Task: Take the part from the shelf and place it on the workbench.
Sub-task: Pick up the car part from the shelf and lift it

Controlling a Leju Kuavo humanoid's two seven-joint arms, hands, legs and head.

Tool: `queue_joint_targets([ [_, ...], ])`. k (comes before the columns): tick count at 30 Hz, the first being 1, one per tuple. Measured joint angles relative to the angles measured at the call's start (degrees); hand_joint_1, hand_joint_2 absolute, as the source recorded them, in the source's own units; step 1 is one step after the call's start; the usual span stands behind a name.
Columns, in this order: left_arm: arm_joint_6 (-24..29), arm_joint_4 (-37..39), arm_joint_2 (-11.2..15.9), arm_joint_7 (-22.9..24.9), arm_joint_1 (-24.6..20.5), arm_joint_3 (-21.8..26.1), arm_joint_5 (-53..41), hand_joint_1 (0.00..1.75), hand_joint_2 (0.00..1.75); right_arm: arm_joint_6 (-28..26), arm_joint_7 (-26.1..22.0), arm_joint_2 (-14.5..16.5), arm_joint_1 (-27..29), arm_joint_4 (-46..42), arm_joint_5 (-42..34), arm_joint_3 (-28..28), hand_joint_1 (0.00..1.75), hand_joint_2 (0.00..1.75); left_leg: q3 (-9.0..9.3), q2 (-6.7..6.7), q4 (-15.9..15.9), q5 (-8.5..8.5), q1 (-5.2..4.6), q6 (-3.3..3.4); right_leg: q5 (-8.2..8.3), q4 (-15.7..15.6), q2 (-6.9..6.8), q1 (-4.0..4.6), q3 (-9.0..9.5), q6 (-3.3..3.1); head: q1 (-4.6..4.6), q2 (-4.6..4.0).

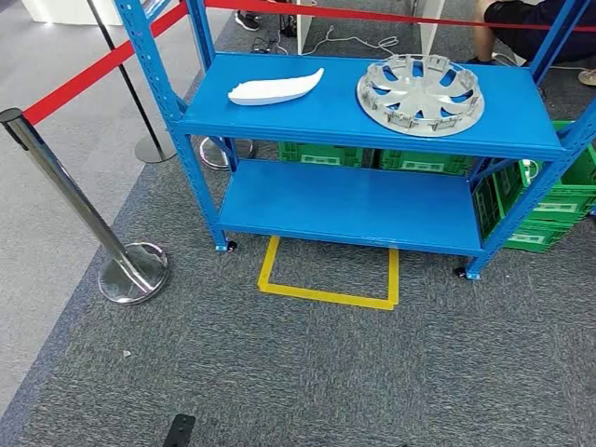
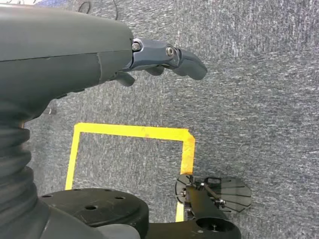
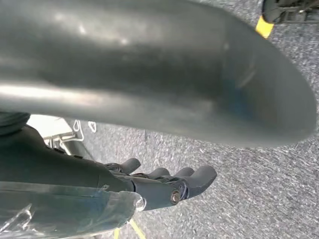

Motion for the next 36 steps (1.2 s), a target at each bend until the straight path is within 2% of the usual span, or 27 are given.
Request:
queue_joint_targets([
  [5, 0.0, 0.0, 0.13, -0.02, -0.03, 0.06, -0.3, 0.0, 1.75, -3.37, -6.56, 0.0, -0.21, 0.0, -1.53, -0.5, 0.0, 0.0, 0.0, 0.0, 0.0, 0.0, 0.0, 0.0, 0.0, 0.0, 0.0, 0.0, 0.0, 0.0, 0.01, 0.0],
  [9, 0.0, 0.0, 0.21, -0.05, -0.04, 0.32, -0.35, 0.0, 1.75, -4.21, -8.6, 0.0, -0.48, 0.0, -2.09, -0.83, 0.0, 0.0, 0.0, 0.0, 0.0, 0.0, 0.0, 0.0, 0.0, 0.0, 0.0, 0.0, 0.0, 0.0, 0.01, 0.0],
  [11, 0.0, 0.0, 0.25, -0.09, -0.05, 0.46, -0.37, 0.0, 1.75, -5.34, -12.01, 0.0, -0.68, 0.0, -2.71, -0.94, 0.0, 0.0, -0.02, 0.0, 0.0, 0.0, 0.0, 0.0, 0.0, 0.0, 0.01, 0.0, -0.01, 0.0, 0.01, 0.0],
  [15, -0.04, 0.0, 0.25, -0.44, -0.07, 0.92, -0.36, 0.0, 1.75, -7.0, -23.63, 0.22, -3.3, -0.01, -5.24, -1.33, 0.0, 0.0, -0.06, 0.0, 0.0, 0.03, 0.0, 0.0, 0.05, 0.01, 0.03, 0.01, -0.03, -0.02, 0.02, 0.0],
  [20, -0.15, 0.0, 0.23, -1.26, -0.22, 1.89, -0.25, 0.0, 1.75, -6.33, -42.57, 3.05, -11.47, -0.42, -9.91, -1.0, 0.0, 0.0, -0.13, 0.05, 0.0, 0.23, 0.02, -0.04, 0.23, 0.01, 0.14, 0.02, -0.21, -0.02, 0.01, 0.0],
  [23, -0.34, 0.0, 0.21, -1.24, -0.17, 2.44, -0.45, 0.0, 1.75, -5.88, -50.49, 4.62, -15.54, -1.32, -17.43, 1.54, 0.0, 0.0, -0.14, 0.04, 0.0, 0.33, 0.02, 0.02, 0.24, 0.01, 0.03, 0.02, -0.2, -0.02, -0.01, 0.0],
  [25, -0.47, 0.0, 0.18, -1.23, -0.15, 2.8, -0.82, 0.0, 1.75, -6.76, -51.19, 5.55, -15.15, -6.5, -31.96, 7.04, 0.0, 0.0, -0.15, -0.04, 0.0, 0.33, 0.01, 0.03, 0.23, 0.01, -0.12, 0.01, -0.15, -0.01, -0.01, 0.0],
  [27, -0.51, 0.0, 0.13, -1.27, -0.08, 3.13, -1.07, 0.0, 1.75, -8.03, -49.88, 6.28, -12.99, -14.11, -49.47, 15.41, 0.0, 0.0, -0.22, -0.13, 0.0, 0.34, -0.03, 0.06, 0.22, 0.01, -0.2, -0.02, -0.16, 0.01, 0.02, 0.0],
  [28, -0.52, 0.0, 0.12, -1.28, -0.04, 3.22, -1.11, 0.0, 1.75, -8.32, -49.58, 6.4, -12.31, -16.24, -54.5, 18.14, 0.0, 0.0, -0.25, -0.14, 0.0, 0.34, -0.04, 0.06, 0.23, 0.01, -0.18, -0.03, -0.18, 0.01, 0.03, 0.0],
  [29, -0.52, 0.0, 0.12, -1.29, -0.01, 3.28, -1.13, 0.0, 1.75, -8.31, -49.41, 6.31, -11.94, -17.37, -57.07, 19.74, 0.0, 0.0, -0.27, -0.14, 0.0, 0.34, -0.06, 0.06, 0.23, 0.01, -0.15, -0.04, -0.2, 0.01, 0.04, 0.0],
  [34, -0.54, 0.0, 0.12, -1.3, 0.03, 3.33, -1.16, 0.0, 1.75, -8.29, -49.33, 6.26, -11.49, -18.88, -59.48, 21.82, 0.0, 0.0, -0.28, -0.1, 0.0, 0.34, -0.06, 0.06, 0.24, 0.01, -0.09, -0.04, -0.2, 0.01, 0.04, 0.0],
  [36, -0.58, 0.0, 0.14, -1.34, 0.09, 3.52, -1.26, 0.0, 1.75, -8.08, -49.09, 5.95, -10.15, -23.67, -65.25, 30.23, 0.0, 0.0, -0.28, 0.21, 0.0, 0.26, -0.06, -0.02, 0.35, 0.0, 0.34, -0.03, -0.34, -0.03, 0.04, 0.0],
])
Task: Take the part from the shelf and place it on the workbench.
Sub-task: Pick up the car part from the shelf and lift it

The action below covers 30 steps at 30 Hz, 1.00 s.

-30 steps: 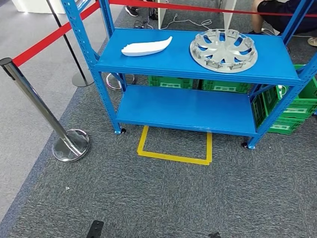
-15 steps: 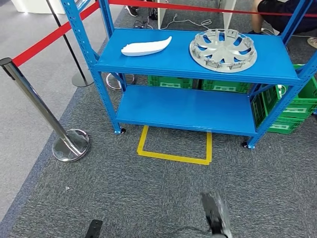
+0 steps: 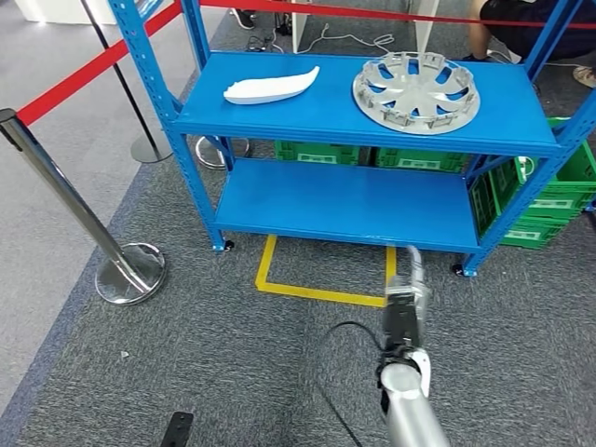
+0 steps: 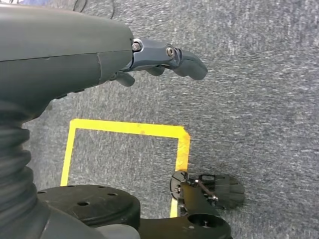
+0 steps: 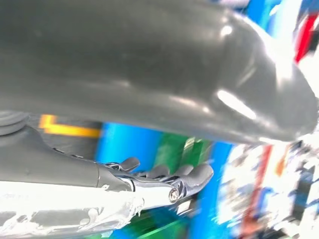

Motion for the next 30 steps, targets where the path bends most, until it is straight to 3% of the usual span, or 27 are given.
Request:
queue_joint_targets([
  [2, -0.08, 0.0, -0.11, -0.11, -0.17, 0.44, -0.17, 0.0, 1.75, 0.35, 0.09, -1.07, 1.95, -8.94, -0.75, 17.97, 0.0, 0.0, -0.03, 0.31, 0.0, -0.04, 0.03, -0.03, 0.1, -0.05, 0.29, 0.02, -0.17, -0.02, -0.02, 0.0],
  [4, -0.12, 0.0, -0.27, -0.27, -0.3, 0.8, -0.29, 0.0, 1.75, 0.49, -0.93, -2.13, 3.65, -16.4, 2.31, 32.08, 0.0, 0.0, -0.11, 0.27, 0.0, 0.0, 0.07, 0.02, 0.1, -0.08, 0.15, 0.06, -0.19, -0.01, -0.03, 0.0],
  [8, 0.02, 0.0, -0.32, -0.37, -0.22, 1.31, -0.38, 0.0, 1.75, 2.07, -1.62, -3.19, 6.17, -24.88, 0.03, 39.37, 0.0, 0.0, -0.16, 0.21, 0.0, 0.01, 0.07, 0.03, 0.1, -0.08, 0.09, 0.06, -0.19, -0.01, -0.02, 0.0],
  [12, 0.18, 0.0, -0.32, -0.46, -0.2, 2.28, -0.4, 0.0, 1.75, 10.13, 1.19, -4.49, 8.92, -34.5, -9.62, 45.29, 0.0, 0.0, -0.18, 0.2, 0.0, 0.0, 0.06, 0.03, 0.1, -0.09, 0.06, 0.06, -0.2, -0.01, -0.02, 0.0],
  [16, 0.12, 0.0, -0.32, -0.58, -0.2, 3.04, -0.83, 0.0, 1.75, 11.23, -0.52, -5.6, 11.47, -42.53, -10.93, 49.59, 0.0, 1.75, -0.2, 0.19, 0.0, 0.0, 0.06, 0.03, 0.09, -0.09, 0.04, 0.06, -0.21, -0.01, -0.03, 0.0],
  [17, 0.06, 0.0, -0.32, -0.58, -0.2, 3.16, -1.03, 0.0, 1.75, 11.14, -1.1, -5.91, 11.87, -44.3, -10.35, 50.56, 0.0, 1.75, -0.2, 0.19, 0.0, 0.0, 0.06, 0.03, 0.09, -0.09, 0.05, 0.06, -0.22, -0.01, -0.03, 0.0],
  [18, -0.02, 0.0, -0.32, -0.58, -0.2, 3.22, -1.2, 0.0, 1.75, 11.05, -1.61, -6.25, 12.15, -45.89, -9.56, 51.51, 0.0, 1.31, -0.2, 0.19, 0.0, 0.0, 0.06, 0.03, 0.09, -0.09, 0.05, 0.06, -0.22, -0.01, -0.03, 0.0],
  [21, -0.31, 0.0, -0.32, -0.58, -0.23, 3.34, -1.81, 0.0, 1.75, 10.62, -2.93, -7.36, 12.58, -49.77, -7.01, 54.4, 0.0, 1.31, -0.2, 0.19, 0.0, 0.0, 0.06, 0.03, 0.1, -0.09, 0.04, 0.06, -0.22, -0.01, -0.02, 0.0],
  [22, -0.39, 0.0, -0.32, -0.58, -0.24, 3.39, -1.96, 0.0, 1.75, 10.43, -3.24, -7.68, 12.67, -50.7, -6.44, 55.22, 0.0, 1.75, -0.2, 0.19, 0.0, 0.0, 0.06, 0.03, 0.1, -0.09, 0.04, 0.06, -0.22, -0.01, -0.02, 0.0],
  [30, -0.52, 0.0, -0.34, -0.58, -0.26, 3.64, -2.45, 0.0, 1.75, 7.18, -4.81, -9.08, 13.02, -54.6, -4.09, 58.19, 0.0, 1.75, -0.2, 0.19, 0.0, 0.03, 0.06, 0.06, 0.1, -0.09, 0.04, 0.06, -0.21, -0.01, -0.02, 0.0],
])
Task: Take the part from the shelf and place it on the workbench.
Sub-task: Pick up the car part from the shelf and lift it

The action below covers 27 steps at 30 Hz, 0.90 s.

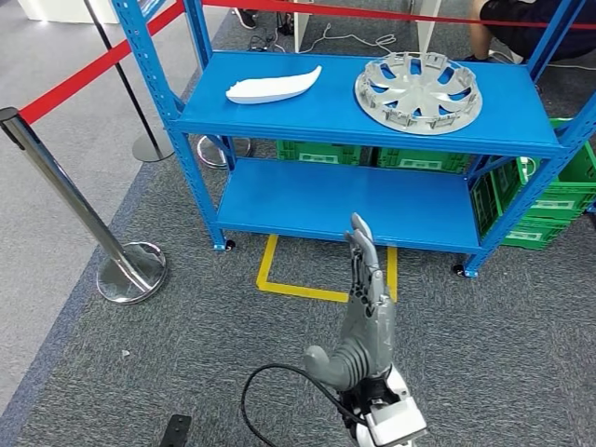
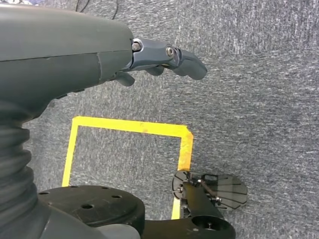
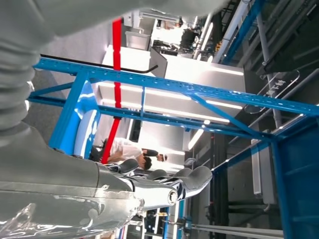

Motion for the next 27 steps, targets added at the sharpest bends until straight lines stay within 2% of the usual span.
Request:
queue_joint_targets([
  [8, 0.14, 0.0, 0.1, 0.0, 0.0, 0.17, -0.21, 0.0, 1.75, -4.74, -0.41, -0.29, 0.37, -1.38, 1.83, 0.37, 0.0, 1.75, -0.09, 0.0, 0.33, -0.29, -0.13, 0.45, 0.0, -0.14, 0.0, -0.19, 0.08, 0.2, -0.02, 0.0],
  [13, 0.14, 0.0, 0.15, -0.02, -0.03, 0.35, -0.23, 0.0, 1.75, -5.24, -0.3, -0.32, 0.37, -1.77, 1.6, 0.44, 0.0, 1.75, 0.12, 0.01, 0.03, -0.25, -0.16, 1.28, -0.09, -0.43, -0.06, -0.35, 0.38, 0.99, -0.03, 0.0],
  [14, 0.15, 0.0, 0.12, -0.02, -0.05, 0.36, -0.26, 0.0, 1.75, -5.29, -0.28, -0.34, 0.38, -1.92, 1.48, 0.45, 0.0, 1.75, 0.35, 0.02, -0.34, -0.07, 0.02, 1.5, -0.63, 0.17, -0.16, -0.31, 0.15, 1.17, 0.02, 0.0],
  [16, 0.16, 0.0, 0.07, -0.02, -0.08, 0.37, -0.34, 0.0, 1.75, -5.37, -0.21, -0.43, 0.43, -2.12, 1.26, 0.46, 0.0, 1.75, 0.71, 0.04, -0.84, 0.15, 0.35, 1.79, -3.54, 5.11, -0.44, -0.29, -2.1, 1.45, 0.1, 0.0],
  [18, 0.16, 0.0, 0.04, -0.02, -0.05, 0.38, -0.42, 0.0, 1.75, -5.43, -0.14, -0.52, 0.44, -2.14, 1.07, 0.47, 0.0, 1.75, 0.73, 0.05, -0.82, 0.06, 0.43, 1.85, -6.99, 12.92, -0.58, -0.33, -5.93, 1.72, 0.11, 0.0],
  [19, 0.16, 0.0, 0.03, -0.02, -0.02, 0.38, -0.42, 0.0, 1.75, -5.44, -0.11, -0.56, 0.44, -2.14, 1.02, 0.47, 0.0, 1.75, 0.76, 0.05, -0.79, 0.0, 0.47, 1.79, -7.48, 15.24, -0.61, -0.37, -7.18, 1.84, 0.1, 0.0],
  [20, 0.16, 0.0, 0.03, -0.01, 0.0, 0.39, -0.43, 0.0, 1.75, -5.45, -0.11, -0.58, 0.44, -2.13, 0.97, 0.47, 0.0, 1.75, 0.81, 0.01, -0.74, -0.08, 0.56, 1.66, -6.85, 15.51, -0.63, -0.41, -7.48, 1.94, 0.11, 0.0],
  [21, 0.16, 0.0, 0.02, -0.01, 0.02, 0.39, -0.43, 0.0, 1.75, -5.45, -0.1, -0.59, 0.43, -2.13, 0.95, 0.47, 0.0, 1.75, 0.91, -0.08, -0.64, -0.22, 0.72, 1.44, -5.11, 13.26, -0.64, -0.48, -6.52, 2.03, 0.1, 0.0],
  [22, 0.15, 0.0, 0.01, 0.0, 0.02, 0.39, -0.44, 0.0, 1.75, -5.45, -0.1, -0.59, 0.43, -2.14, 0.95, 0.48, 0.0, 1.75, 1.03, -0.19, -0.46, -0.43, 0.91, 1.12, -2.88, 9.35, -0.65, -0.59, -4.68, 2.18, 0.1, 0.0],
  [23, 0.15, 0.0, 0.04, 0.0, 0.0, 0.39, -0.47, 0.0, 1.75, -5.45, -0.1, -0.6, 0.42, -2.14, 0.95, 0.49, 0.0, 1.75, 1.06, -0.31, -0.18, -0.7, 1.0, 0.68, -1.34, 5.49, -0.51, -0.62, -2.78, 2.29, 0.16, 0.0],
  [24, 0.1, 0.0, 0.07, -0.01, -0.01, 0.39, -0.51, 0.0, 1.75, -5.45, -0.09, -0.61, 0.41, -2.14, 0.94, 0.52, 0.0, 1.75, 1.03, -0.4, 0.15, -0.92, 1.03, 0.24, -0.3, 2.5, -0.29, -0.66, -1.3, 2.06, 0.19, 0.0],
  [25, 0.02, 0.0, 0.08, -0.01, -0.02, 0.39, -0.54, 0.0, 1.75, -5.45, -0.08, -0.62, 0.4, -2.14, 0.93, 0.56, 0.0, 1.31, 0.97, -0.44, 0.36, -1.05, 0.99, -0.15, -0.03, 1.01, -0.07, -0.63, -0.57, 1.7, 0.11, 0.0],
  [27, -0.27, 0.0, 0.07, -0.02, 0.01, 0.39, -0.58, 0.0, 1.75, -5.43, 0.02, -0.63, 0.39, -2.14, 0.92, 0.63, 0.0, 0.44, 0.9, -0.47, 0.37, -0.98, 0.99, -0.72, -0.17, 0.88, 0.25, -0.44, -0.61, 0.5, -0.11, 0.0],
])
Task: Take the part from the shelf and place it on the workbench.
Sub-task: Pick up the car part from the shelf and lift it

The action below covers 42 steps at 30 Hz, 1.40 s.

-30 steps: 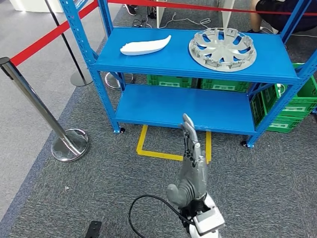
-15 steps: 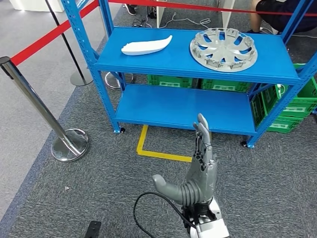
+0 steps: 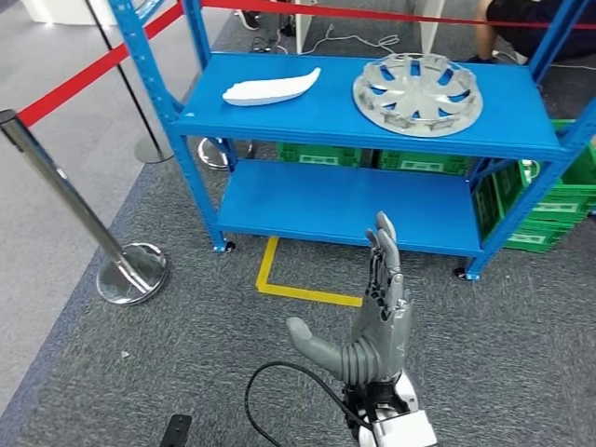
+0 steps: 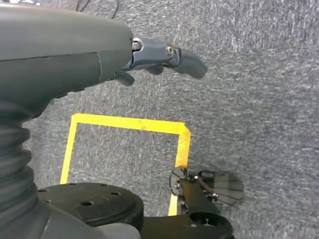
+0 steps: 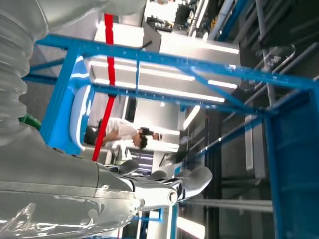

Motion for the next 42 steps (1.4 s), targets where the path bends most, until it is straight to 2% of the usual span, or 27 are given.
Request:
queue_joint_targets([
  [1, -0.12, 0.0, -0.01, 0.0, 0.01, 0.0, 0.0, 0.0, 1.75, 0.02, 0.19, 0.0, -0.01, 0.01, -0.03, 0.03, 0.0, 0.0, 0.02, 0.03, -0.04, -0.07, 0.1, -0.26, 0.02, 0.04, -0.01, 0.03, -0.05, -0.46, -0.11, 0.0],
  [3, -0.2, 0.0, -0.02, 0.0, -0.04, 0.02, 0.0, 0.0, 1.75, -0.11, 0.99, 0.0, -0.03, 0.03, -0.16, 0.08, 0.0, 0.0, -0.96, 0.28, 2.03, -1.64, 0.18, -0.68, 0.08, 0.0, -0.16, 0.0, -0.03, -1.28, -0.26, 0.0],
  [4, -0.18, 0.0, -0.03, 0.0, -0.08, 0.06, 0.01, 0.0, 1.75, -0.5, 1.52, 0.0, -0.03, 0.05, -0.2, 0.09, 0.0, 0.0, -2.3, 0.41, 4.82, -3.25, 0.17, -0.82, 0.09, -0.05, -0.3, -0.03, 0.0, -1.57, -0.37, 0.0],
  [6, -0.02, 0.0, -0.07, 0.05, -0.05, 0.3, 0.13, 0.0, 1.75, -3.31, 2.25, 0.05, 0.0, 0.21, 0.61, -0.03, 0.0, 0.0, -6.27, 0.52, 12.72, -6.7, 0.1, -0.89, 0.04, -0.05, -0.56, 0.09, -0.05, -1.85, -0.53, 0.0],
  [7, 0.08, 0.0, -0.08, 0.11, 0.01, 0.5, 0.19, 0.0, 1.75, -5.9, 2.35, 0.13, 0.03, 0.34, 1.54, -0.16, 0.0, 0.0, -7.84, 0.52, 15.7, -7.49, 0.08, -0.84, 0.02, -0.04, -0.64, 0.16, -0.06, -1.92, -0.54, 0.0],
  [8, 0.19, 0.0, -0.09, 0.2, 0.06, 0.71, 0.24, 0.0, 1.75, -8.93, 2.34, 0.22, 0.06, 0.48, 2.62, -0.3, 0.0, 0.0, -8.56, 0.52, 16.81, -7.18, 0.04, -0.72, 0.0, -0.04, -0.69, 0.22, -0.04, -1.94, -0.53, 0.0],
  [9, 0.27, 0.0, -0.1, 0.31, 0.09, 0.89, 0.23, 0.0, 1.75, -11.85, 2.31, 0.33, 0.11, 0.58, 3.54, -0.44, 0.0, 0.0, -8.18, 0.53, 15.7, -5.83, 0.01, -0.55, -0.02, -0.04, -0.7, 0.25, 0.01, -1.94, -0.52, 0.0],
  [11, 0.37, 0.0, -0.13, 0.48, 0.07, 1.08, 0.2, 0.0, 1.75, -15.44, 2.38, 0.51, 0.16, 0.72, 4.53, -0.6, 0.0, 0.0, -4.81, 0.67, 8.57, -1.72, -0.06, -0.09, -0.1, -0.02, -0.67, 0.31, 0.14, -1.79, -0.58, 0.0],
  [12, 0.39, 0.0, -0.19, 0.54, -0.01, 1.15, 0.19, 0.0, 1.75, -16.13, 2.44, 0.56, 0.19, 0.75, 4.72, -0.66, 0.0, 0.0, -3.05, 0.75, 4.84, -0.45, -0.12, 0.07, -0.18, 0.05, -0.62, 0.43, 0.11, -1.59, -0.64, 0.0],
  [14, 0.41, 0.0, -0.34, 0.61, -0.19, 1.33, 0.18, 0.0, 1.75, -16.43, 2.48, 0.59, 0.21, 0.83, 4.96, -0.76, 0.0, 0.0, -1.34, 0.84, 1.04, 0.19, -0.3, 0.32, -0.19, -0.05, -0.58, 0.61, 0.01, -0.95, -0.67, 0.0],
  [17, 0.45, 0.0, -0.51, 0.69, -0.07, 1.48, 0.17, 0.0, 1.75, -16.51, 2.48, 0.59, 0.22, 0.93, 5.08, -0.9, 0.0, 0.0, -1.15, 0.71, 0.47, 0.24, -0.28, 1.16, -0.4, -0.23, -0.68, 0.48, 0.0, 0.15, -0.57, 0.0],
  [19, 0.5, 0.0, -0.57, 0.7, -0.04, 1.52, 0.17, 0.0, 1.75, -16.47, 2.83, 0.59, 0.23, 0.97, 4.72, -1.03, 0.0, 0.0, -0.92, 0.7, 0.2, 0.38, -0.12, 1.79, -2.64, 3.23, -0.82, 0.44, -1.55, 0.62, -0.28, 0.0],
  [21, 0.53, 0.0, -0.61, 0.7, -0.06, 1.61, 0.17, 0.0, 1.75, -16.34, 3.87, 0.58, 0.23, 1.1, 3.72, -1.09, 0.0, 0.0, -0.88, 0.7, 0.21, 0.31, -0.26, 2.11, -6.24, 10.81, -0.9, 0.46, -5.13, 0.87, 0.02, 0.0],
  [22, 0.53, 0.0, -0.62, 0.7, -0.03, 1.71, 0.16, 0.0, 1.75, -16.25, 4.56, 0.57, 0.2, 1.21, 3.31, -1.09, 0.0, 0.0, -0.86, 0.71, 0.22, 0.27, -0.36, 2.19, -7.31, 14.06, -0.9, 0.47, -6.78, 0.93, 0.05, 0.0],
  [23, 0.54, 0.0, -0.62, 0.69, 0.0, 1.84, 0.1, 0.0, 1.75, -16.17, 5.21, 0.54, 0.16, 1.35, 3.09, -1.09, 0.0, 0.0, -0.81, 0.69, 0.23, 0.22, -0.45, 2.24, -7.27, 15.5, -0.9, 0.48, -7.58, 0.91, 0.07, 0.0],
  [24, 0.51, 0.0, -0.62, 0.61, 0.0, 1.97, 0.02, 0.0, 1.75, -16.14, 5.67, 0.51, 0.1, 1.5, 3.09, -1.08, 0.0, 0.0, -0.71, 0.64, 0.24, 0.17, -0.51, 2.26, -6.1, 14.6, -0.9, 0.49, -7.24, 0.83, 0.06, 0.0],
  [26, -0.13, -0.02, -0.64, -0.75, 0.0, 2.25, 0.17, 0.0, 1.75, -16.17, 6.07, 0.48, 0.02, 1.7, 3.27, -1.05, 0.0, 0.0, -0.41, 0.46, 0.29, -0.02, -0.53, 2.07, -2.09, 7.27, -0.9, 0.49, -3.73, 0.56, 0.08, 0.0],
  [28, -2.93, -0.11, -0.67, -5.3, 0.01, 2.62, 1.0, 0.0, 0.87, -16.27, 6.07, 0.45, 0.05, 1.78, 3.52, -1.02, 0.0, 0.0, -0.37, 0.29, 0.53, -0.23, -0.73, 1.57, 0.01, 1.03, -0.82, 0.55, -0.6, 0.15, 0.04, 0.0],
  [30, -7.02, -0.2, -0.65, -11.51, 0.03, 2.97, 1.68, 0.0, 0.0, -16.3, 5.9, 0.42, 0.11, 1.81, 3.94, -0.98, 0.0, 0.0, -0.46, 0.22, 0.51, -0.17, -0.84, 0.99, 0.04, -0.19, -0.65, 0.74, -0.03, -0.42, -0.08, 0.0],
  [32, -9.56, -0.23, -0.65, -15.53, -0.05, 3.31, 2.29, 0.0, 0.0, -16.13, 5.69, 0.38, 0.14, 1.8, 4.48, -0.98, 0.0, 0.0, -0.44, 0.29, 0.43, -0.32, -0.7, 0.35, 0.23, -0.31, -0.6, 0.68, -0.09, -1.13, -0.15, 0.0],
  [33, -10.33, -0.23, -0.66, -16.42, -0.1, 3.55, 2.87, 0.0, 0.0, -15.81, 5.77, 0.37, 0.15, 1.79, 4.7, -0.98, 0.0, 0.0, -0.76, 0.37, 1.19, -0.99, -0.64, 0.02, 0.32, -0.42, -0.62, 0.59, -0.04, -1.49, -0.25, 0.0],
  [35, -12.34, -0.24, -0.65, -16.96, -0.09, 4.44, 4.75, 0.0, 0.0, -14.29, 6.7, 0.32, 0.17, 1.8, 4.63, -0.98, 0.0, 0.0, -3.18, 0.53, 6.39, -4.07, -0.56, -0.5, 0.39, -0.54, -0.7, 0.43, 0.0, -1.94, -0.51, 0.0],
  [37, -15.19, -0.24, -0.6, -16.81, 0.03, 5.83, 7.01, 0.0, 0.0, -11.2, 8.66, 0.16, 0.14, 1.93, 3.66, -0.97, 0.0, 0.0, -6.88, 0.56, 13.91, -7.22, -0.5, -0.77, 0.37, -0.53, -0.74, 0.43, -0.05, -2.09, -0.62, 0.0],
  [38, -16.61, -0.24, -0.56, -16.68, 0.11, 6.6, 7.89, 0.0, 0.0, -9.54, 9.47, 0.08, 0.12, 2.05, 3.16, -0.95, 0.0, 0.0, -7.99, 0.56, 15.94, -7.48, -0.5, -0.8, 0.36, -0.53, -0.73, 0.44, -0.06, -2.1, -0.63, 0.0],
  [39, -17.86, -0.24, -0.54, -16.55, 0.17, 7.34, 8.5, 0.0, 0.0, -8.2, 9.92, 0.03, 0.1, 2.17, 2.83, -0.91, 0.0, 0.0, -8.17, 0.56, 15.98, -6.7, -0.5, -0.78, 0.36, -0.52, -0.72, 0.43, -0.04, -2.1, -0.64, 0.0],
  [40, -18.79, -0.24, -0.51, -16.5, 0.2, 7.98, 8.81, 0.0, 0.0, -7.41, 9.9, 0.0, 0.07, 2.27, 2.69, -0.87, 0.0, 0.0, -7.29, 0.58, 13.92, -5.0, -0.49, -0.71, 0.34, -0.52, -0.7, 0.41, 0.0, -2.06, -0.64, 0.0],
  [42, -19.76, -0.24, -0.49, -16.53, 0.16, 8.95, 9.01, 0.0, 0.0, -7.15, 9.29, 0.0, 0.05, 2.35, 2.73, -0.8, 0.0, 0.0, -3.57, 0.71, 6.32, -1.27, -0.53, -0.54, 0.22, -0.46, -0.67, 0.46, 0.11, -1.77, -0.67, 0.0],
])
